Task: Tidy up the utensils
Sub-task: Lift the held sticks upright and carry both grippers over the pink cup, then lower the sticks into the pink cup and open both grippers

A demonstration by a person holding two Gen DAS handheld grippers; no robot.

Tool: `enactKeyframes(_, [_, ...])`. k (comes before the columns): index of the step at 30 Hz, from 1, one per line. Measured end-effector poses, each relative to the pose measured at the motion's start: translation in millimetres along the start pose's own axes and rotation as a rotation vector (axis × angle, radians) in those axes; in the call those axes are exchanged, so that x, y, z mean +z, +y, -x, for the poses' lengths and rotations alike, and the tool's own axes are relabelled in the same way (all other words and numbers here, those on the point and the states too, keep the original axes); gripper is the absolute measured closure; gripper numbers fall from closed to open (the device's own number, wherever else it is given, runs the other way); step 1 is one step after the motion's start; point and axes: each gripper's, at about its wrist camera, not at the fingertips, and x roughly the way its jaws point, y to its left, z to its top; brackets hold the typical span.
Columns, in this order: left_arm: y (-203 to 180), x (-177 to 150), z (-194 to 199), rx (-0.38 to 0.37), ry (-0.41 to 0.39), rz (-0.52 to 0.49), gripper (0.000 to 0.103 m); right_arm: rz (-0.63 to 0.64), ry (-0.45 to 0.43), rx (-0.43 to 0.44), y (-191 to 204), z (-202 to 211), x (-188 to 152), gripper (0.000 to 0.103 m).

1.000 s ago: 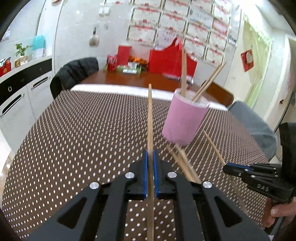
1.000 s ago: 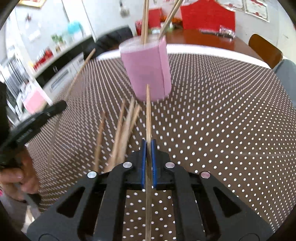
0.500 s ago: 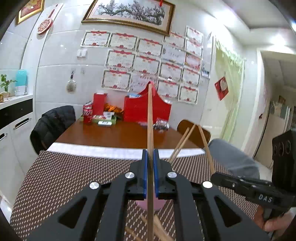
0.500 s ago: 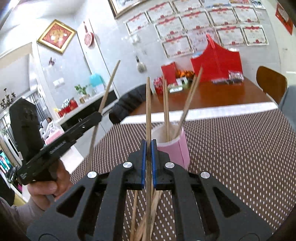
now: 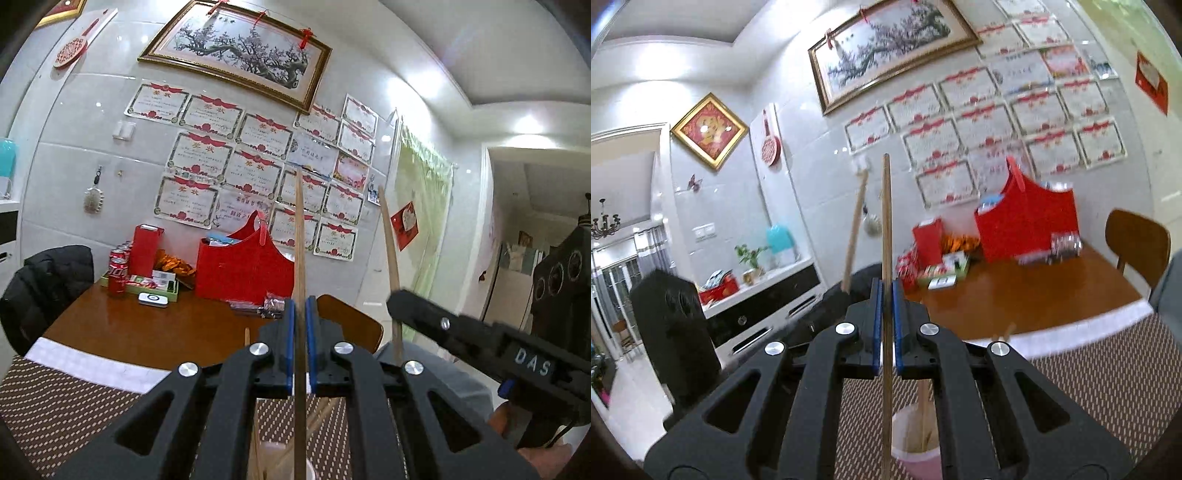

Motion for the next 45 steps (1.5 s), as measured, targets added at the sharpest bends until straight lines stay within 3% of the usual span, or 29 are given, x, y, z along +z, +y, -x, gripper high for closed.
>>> enactKeyframes(12, [29.9, -40.2, -49.7, 0.037, 0.022, 0.018, 0.097, -0.004, 0.009, -0.042, -25.8, -50.0, -13.2, 0.097])
enactKeyframes(24, [41.4, -74.4, -53.6, 0.052, 0.092, 0.065, 0.097, -0.015, 0.064, -0.056, -34.4, -63.7, -40.0, 0.096])
enactKeyframes(26, [42.7, -75.9, -51.2, 0.067, 0.105, 0.062, 0.085, -0.034, 0.084, -0.060, -36.8, -61.6, -43.9, 0.094])
enactKeyframes(27, [42.7, -75.7, -47.8, 0.080, 0.103, 0.057, 0.070, -0.040, 0.086, -0.063, -37.4, -60.0, -44.6, 0.080])
enactKeyframes(28, [42.8, -74.7, -44.1, 0.087, 0.099, 0.053, 0.062, -0.049, 0.083, -0.071, -38.4, -55.5, -45.1, 0.041])
enactKeyframes(29, [42.7, -73.6, -41.5, 0.088, 0.097, 0.051, 0.061, -0.056, 0.074, -0.074, -39.1, -51.6, -45.1, 0.024])
enactKeyframes(30, [42.4, -71.4, -38.0, 0.093, 0.095, 0.045, 0.059, -0.069, 0.053, -0.074, -40.1, -45.5, -44.9, 0.018])
enactKeyframes(32, [41.2, -66.3, -30.2, 0.110, 0.090, 0.030, 0.050, -0.082, 0.034, -0.078, -40.6, -35.6, -41.7, 0.018])
enactKeyframes(35, [37.5, -60.0, -17.2, 0.129, 0.080, 0.013, 0.034, -0.099, 0.015, -0.080, -41.0, -21.3, -34.9, 0.006])
enactKeyframes(37, [32.8, -54.1, -4.9, 0.155, 0.070, -0.005, 0.023, -0.101, 0.006, -0.094, -40.7, -13.0, -30.9, 0.006])
enactKeyframes(45, [7.6, -45.0, 34.4, 0.308, 0.166, -0.094, 0.010, -0.133, 0.075, -0.176, -46.2, 23.2, -35.3, 0.006])
